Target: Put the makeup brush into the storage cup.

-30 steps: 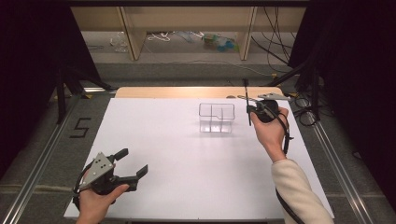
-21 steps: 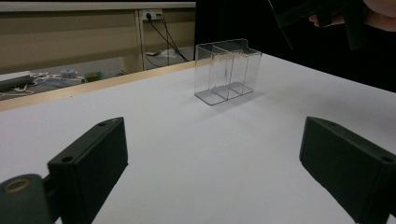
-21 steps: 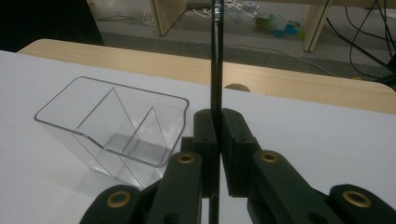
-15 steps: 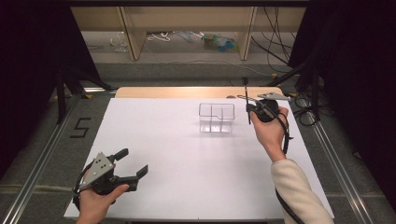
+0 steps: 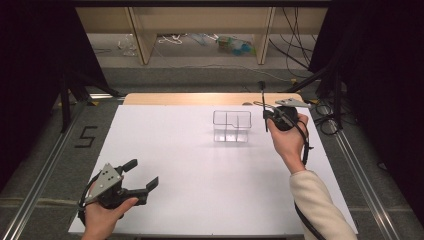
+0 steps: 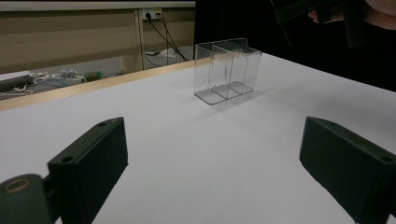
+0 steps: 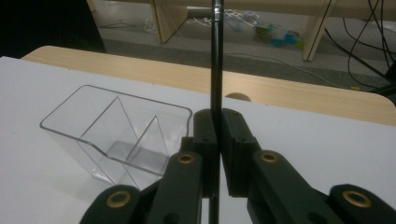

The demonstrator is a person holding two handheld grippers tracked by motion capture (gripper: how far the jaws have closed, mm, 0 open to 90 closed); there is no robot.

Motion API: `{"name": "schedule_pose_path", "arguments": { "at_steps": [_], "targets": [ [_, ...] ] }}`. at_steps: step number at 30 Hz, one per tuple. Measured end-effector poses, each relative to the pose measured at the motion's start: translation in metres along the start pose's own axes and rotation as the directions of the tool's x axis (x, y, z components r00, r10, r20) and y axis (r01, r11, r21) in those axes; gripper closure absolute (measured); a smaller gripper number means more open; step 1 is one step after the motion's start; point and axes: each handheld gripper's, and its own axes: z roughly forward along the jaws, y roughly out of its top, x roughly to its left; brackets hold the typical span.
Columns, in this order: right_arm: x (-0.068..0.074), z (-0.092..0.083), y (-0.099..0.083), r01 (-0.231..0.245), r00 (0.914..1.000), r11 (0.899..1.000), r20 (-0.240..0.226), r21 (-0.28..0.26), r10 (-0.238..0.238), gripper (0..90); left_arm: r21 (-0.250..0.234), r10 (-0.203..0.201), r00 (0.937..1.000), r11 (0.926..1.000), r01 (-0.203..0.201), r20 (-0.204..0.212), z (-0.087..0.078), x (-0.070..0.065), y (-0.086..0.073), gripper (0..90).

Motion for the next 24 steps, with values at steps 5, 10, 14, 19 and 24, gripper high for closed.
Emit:
{"name": "schedule_pose_path", "arguments": {
  "at_steps": [5,10,14,19,24],
  "targets": [
    [0.0004,0.0007,0.0000,0.003,1.0000,1.000,-0.001,-0.003,-0.003,85.7,0.001,0.000,1.0000,1.0000,0.000,0.000,0.0001,0.0000,0.0000,7.5],
    [0.0012,0.0010,0.0004,0.009,1.0000,1.000,0.003,-0.013,-0.009,85.7,0.001,0.000,1.0000,1.0000,0.000,0.000,0.0000,0.0001,-0.0001,7.5],
    [0.0029,0.0008,0.0010,0.007,1.0000,1.000,0.002,-0.019,-0.006,85.7,0.002,0.001,1.0000,1.0000,-0.001,0.001,0.0001,0.0000,-0.0001,7.6],
    [0.0040,-0.0003,0.0022,0.016,0.9998,1.000,0.009,-0.013,-0.016,85.7,0.002,0.000,1.0000,1.0000,0.000,0.000,0.0002,0.0001,-0.0001,7.6],
    [0.0049,-0.0011,0.0034,0.013,0.9999,1.000,0.010,-0.022,-0.013,85.8,0.002,0.000,1.0000,1.0000,0.000,0.001,0.0003,0.0001,-0.0001,7.6]
  ]
}}
